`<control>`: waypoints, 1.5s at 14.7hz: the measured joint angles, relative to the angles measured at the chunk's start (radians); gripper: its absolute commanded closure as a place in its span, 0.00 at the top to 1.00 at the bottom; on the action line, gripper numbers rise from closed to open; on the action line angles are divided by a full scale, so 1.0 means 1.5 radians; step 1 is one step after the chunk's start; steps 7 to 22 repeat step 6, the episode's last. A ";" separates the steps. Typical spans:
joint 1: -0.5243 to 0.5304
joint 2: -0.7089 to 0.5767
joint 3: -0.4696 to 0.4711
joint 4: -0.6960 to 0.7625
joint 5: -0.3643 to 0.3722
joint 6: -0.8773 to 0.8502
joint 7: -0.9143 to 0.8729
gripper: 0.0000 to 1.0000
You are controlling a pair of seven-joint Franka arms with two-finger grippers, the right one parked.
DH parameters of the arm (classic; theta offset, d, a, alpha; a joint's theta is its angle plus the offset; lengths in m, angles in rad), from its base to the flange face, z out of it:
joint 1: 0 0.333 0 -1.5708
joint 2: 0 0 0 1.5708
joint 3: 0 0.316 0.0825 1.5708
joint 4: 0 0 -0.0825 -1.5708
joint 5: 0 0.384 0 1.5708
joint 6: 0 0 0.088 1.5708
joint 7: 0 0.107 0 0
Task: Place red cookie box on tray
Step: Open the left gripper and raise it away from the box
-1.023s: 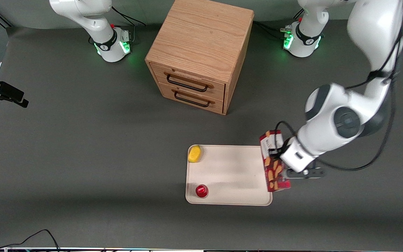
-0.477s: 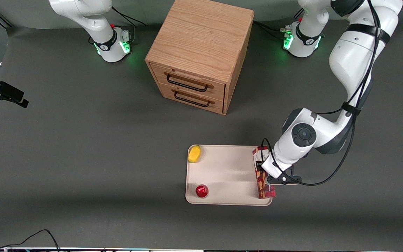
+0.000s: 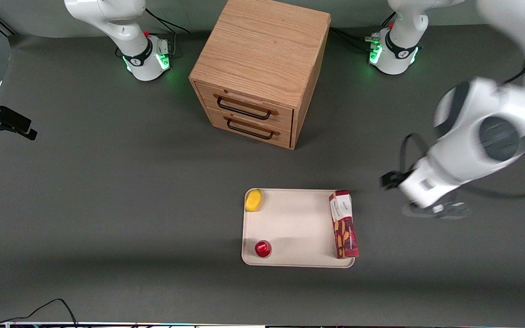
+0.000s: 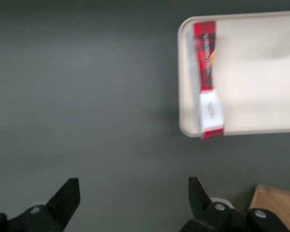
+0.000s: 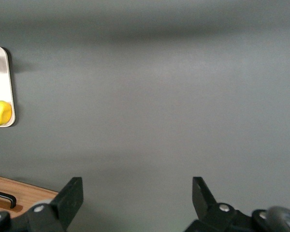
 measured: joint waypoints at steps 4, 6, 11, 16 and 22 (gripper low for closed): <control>0.011 -0.161 0.128 -0.070 -0.044 -0.099 0.174 1.00; 0.011 -0.216 0.138 -0.124 -0.047 -0.101 0.181 1.00; 0.011 -0.216 0.138 -0.124 -0.047 -0.101 0.181 1.00; 0.011 -0.216 0.138 -0.124 -0.047 -0.101 0.181 1.00; 0.011 -0.216 0.138 -0.124 -0.047 -0.101 0.181 1.00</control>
